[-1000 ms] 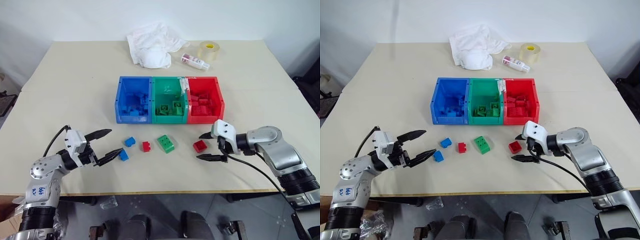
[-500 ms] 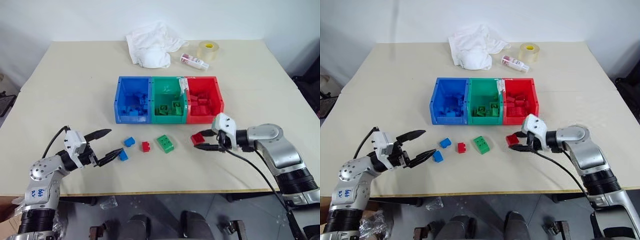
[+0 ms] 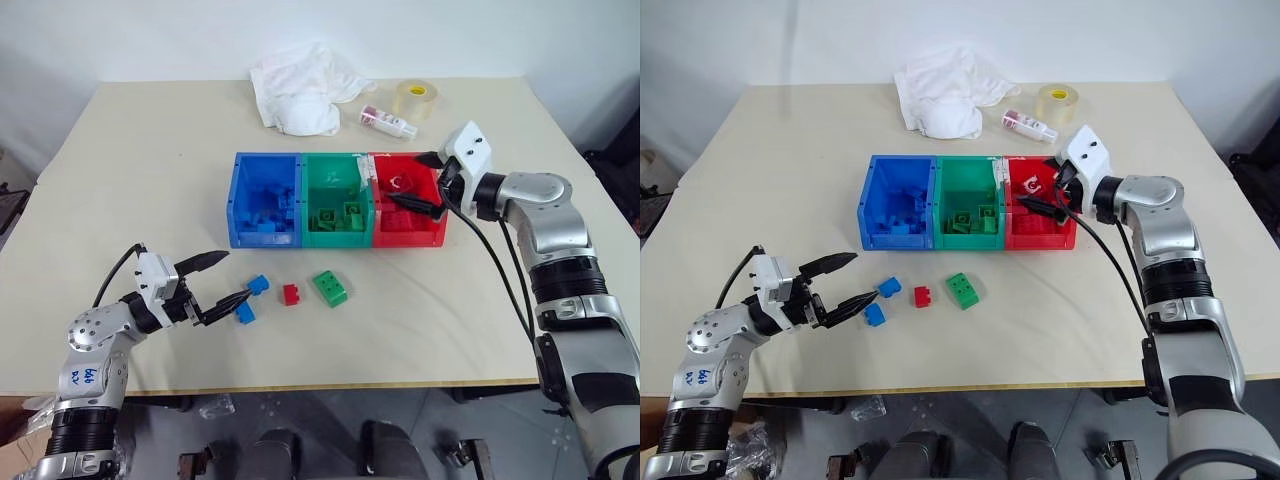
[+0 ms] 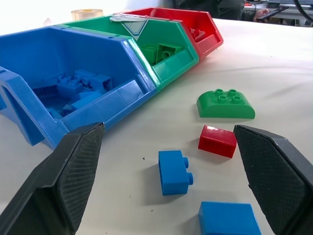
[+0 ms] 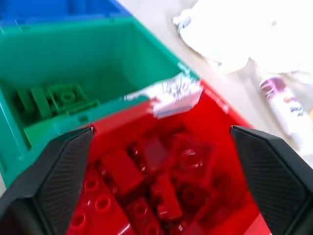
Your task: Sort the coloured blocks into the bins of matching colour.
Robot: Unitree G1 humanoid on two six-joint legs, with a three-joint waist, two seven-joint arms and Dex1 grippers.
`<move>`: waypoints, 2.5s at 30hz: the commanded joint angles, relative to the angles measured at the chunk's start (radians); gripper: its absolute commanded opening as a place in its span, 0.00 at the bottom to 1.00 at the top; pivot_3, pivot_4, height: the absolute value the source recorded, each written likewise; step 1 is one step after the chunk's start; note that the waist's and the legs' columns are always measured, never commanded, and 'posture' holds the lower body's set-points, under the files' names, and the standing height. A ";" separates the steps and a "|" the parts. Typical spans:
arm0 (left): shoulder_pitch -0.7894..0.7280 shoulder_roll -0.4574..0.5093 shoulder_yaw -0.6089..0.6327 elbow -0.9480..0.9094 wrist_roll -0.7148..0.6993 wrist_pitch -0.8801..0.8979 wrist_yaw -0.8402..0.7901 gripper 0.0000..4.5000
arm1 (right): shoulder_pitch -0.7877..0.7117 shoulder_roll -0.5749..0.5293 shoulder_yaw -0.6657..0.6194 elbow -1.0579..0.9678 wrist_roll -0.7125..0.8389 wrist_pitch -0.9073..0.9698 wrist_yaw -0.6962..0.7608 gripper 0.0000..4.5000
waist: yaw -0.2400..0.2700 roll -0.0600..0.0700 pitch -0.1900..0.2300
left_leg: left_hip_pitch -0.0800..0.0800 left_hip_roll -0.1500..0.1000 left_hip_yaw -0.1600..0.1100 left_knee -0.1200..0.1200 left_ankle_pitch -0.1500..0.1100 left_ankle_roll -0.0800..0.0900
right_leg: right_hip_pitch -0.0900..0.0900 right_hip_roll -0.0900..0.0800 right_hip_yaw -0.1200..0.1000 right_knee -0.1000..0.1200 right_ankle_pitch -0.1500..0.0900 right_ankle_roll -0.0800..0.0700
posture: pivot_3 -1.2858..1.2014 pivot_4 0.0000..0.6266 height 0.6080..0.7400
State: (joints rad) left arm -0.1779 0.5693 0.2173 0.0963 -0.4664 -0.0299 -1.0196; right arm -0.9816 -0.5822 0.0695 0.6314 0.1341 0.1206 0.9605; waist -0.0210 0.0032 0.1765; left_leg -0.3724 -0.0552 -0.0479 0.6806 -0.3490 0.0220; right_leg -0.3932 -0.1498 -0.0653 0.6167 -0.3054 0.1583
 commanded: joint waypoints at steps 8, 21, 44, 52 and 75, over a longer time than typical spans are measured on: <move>-0.037 0.001 -0.003 0.030 -0.003 -0.017 -0.029 1.00 | 0.270 -0.129 -0.058 -0.469 0.167 0.175 0.193 0.99 | 0.003 0.000 0.000 | 0.000 0.001 -0.002 0.001 0.000 0.000 | 0.000 0.000 -0.001 0.002 0.000 0.000 | 0.52 0.24 1.00; -0.027 0.015 0.007 0.087 -0.002 -0.040 -0.078 1.00 | 0.890 -0.364 -0.318 -0.903 0.337 0.384 0.230 0.99 | 0.033 0.000 0.000 | 0.000 0.002 0.003 0.003 0.000 0.000 | 0.002 0.000 0.001 -0.003 0.000 0.000 | 0.52 0.24 1.00; 0.046 0.020 0.038 -0.014 -0.017 -0.017 -0.038 1.00 | 0.473 0.155 0.223 -0.653 0.054 0.310 -0.101 0.99 | 0.017 0.000 0.000 | 0.001 0.000 0.000 0.002 0.000 0.000 | 0.000 0.000 0.001 0.002 0.000 0.000 | 0.52 0.24 1.00; 0.082 0.017 0.047 -0.057 -0.022 -0.007 -0.011 1.00 | 0.450 0.242 0.244 -0.575 0.012 0.276 -0.127 0.79 | 0.016 0.000 0.000 | 0.001 0.000 -0.001 0.002 0.000 0.000 | 0.000 0.000 0.001 0.003 0.000 0.000 | 0.52 0.24 1.00; 0.045 -0.005 0.024 -0.026 -0.010 -0.015 -0.005 1.00 | 0.102 0.244 0.080 -0.417 0.041 0.202 -0.160 0.34 | -0.004 0.000 0.000 | 0.002 0.000 0.000 0.001 0.000 -0.001 | -0.001 0.001 0.001 0.005 -0.001 -0.001 | 0.52 0.24 1.00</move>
State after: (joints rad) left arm -0.1294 0.5641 0.2321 0.0818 -0.4672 -0.0339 -1.0264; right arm -0.8453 -0.3543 0.1693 0.1323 0.1870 0.3855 0.8189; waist -0.0254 0.0032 0.1766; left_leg -0.3708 -0.0551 -0.0485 0.6812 -0.3492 0.0214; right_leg -0.3943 -0.1492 -0.0645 0.6212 -0.3060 0.1570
